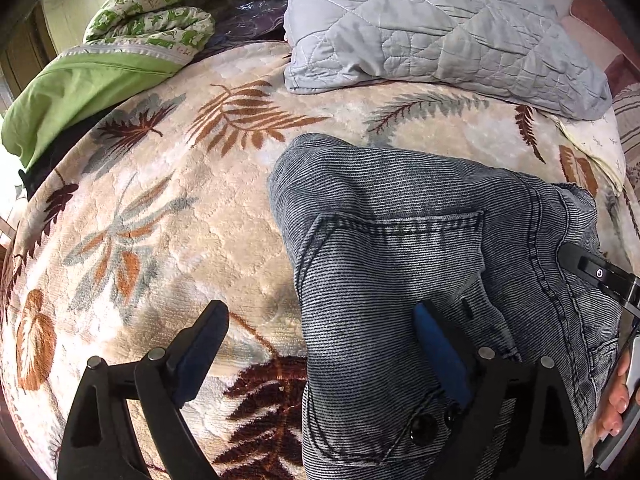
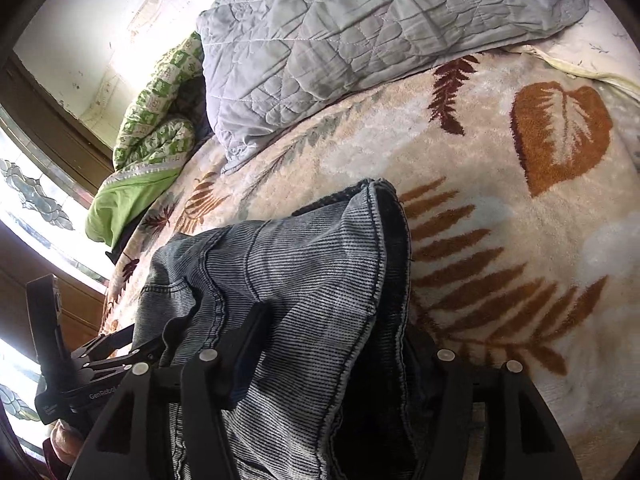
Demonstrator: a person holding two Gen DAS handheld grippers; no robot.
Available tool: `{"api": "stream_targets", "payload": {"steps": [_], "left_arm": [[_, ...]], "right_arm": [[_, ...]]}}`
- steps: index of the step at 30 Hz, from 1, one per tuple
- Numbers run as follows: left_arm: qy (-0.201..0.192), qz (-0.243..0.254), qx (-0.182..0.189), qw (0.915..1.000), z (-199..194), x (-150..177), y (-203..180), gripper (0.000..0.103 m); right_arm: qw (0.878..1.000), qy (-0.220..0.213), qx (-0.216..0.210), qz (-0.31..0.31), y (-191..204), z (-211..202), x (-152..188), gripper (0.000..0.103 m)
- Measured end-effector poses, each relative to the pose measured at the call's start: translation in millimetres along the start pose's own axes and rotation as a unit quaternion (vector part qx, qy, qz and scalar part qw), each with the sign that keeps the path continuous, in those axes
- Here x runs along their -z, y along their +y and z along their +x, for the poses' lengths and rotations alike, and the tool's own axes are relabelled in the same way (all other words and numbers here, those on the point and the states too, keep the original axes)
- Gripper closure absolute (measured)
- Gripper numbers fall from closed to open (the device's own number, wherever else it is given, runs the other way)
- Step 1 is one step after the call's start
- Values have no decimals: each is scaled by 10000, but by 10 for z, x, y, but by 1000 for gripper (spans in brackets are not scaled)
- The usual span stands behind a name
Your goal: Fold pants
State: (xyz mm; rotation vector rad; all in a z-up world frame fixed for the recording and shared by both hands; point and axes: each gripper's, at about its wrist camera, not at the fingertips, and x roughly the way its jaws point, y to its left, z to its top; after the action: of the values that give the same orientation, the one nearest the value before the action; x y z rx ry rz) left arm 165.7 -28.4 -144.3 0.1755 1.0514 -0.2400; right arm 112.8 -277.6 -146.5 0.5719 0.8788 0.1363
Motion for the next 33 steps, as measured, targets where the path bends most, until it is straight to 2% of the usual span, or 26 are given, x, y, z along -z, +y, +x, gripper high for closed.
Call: {"api": "stream_targets", "payload": {"steps": [4, 9, 13, 20, 29, 33], "left_arm": [[-91, 80, -185, 9998, -4, 10, -32, 5], [-170, 165, -377, 9990, -4, 16, -82, 1], [-187, 162, -448, 9987, -2, 32, -99, 1], [-171, 177, -573, 9981, -26, 55, -148, 0], [150, -71, -165, 9997, -65, 89, -54, 1], [393, -90, 344, 9986, -111, 103, 16, 1]], "right_arm": [[9989, -50, 332, -325, 67, 13, 13, 36], [9988, 45, 384, -313, 7, 61, 15, 33], [9964, 13, 621, -574, 73, 84, 43, 33], [9963, -2, 625, -585, 51, 95, 46, 33], [9968, -18, 612, -516, 52, 85, 62, 33], [9997, 193, 136, -38, -78, 17, 25, 33]]}}
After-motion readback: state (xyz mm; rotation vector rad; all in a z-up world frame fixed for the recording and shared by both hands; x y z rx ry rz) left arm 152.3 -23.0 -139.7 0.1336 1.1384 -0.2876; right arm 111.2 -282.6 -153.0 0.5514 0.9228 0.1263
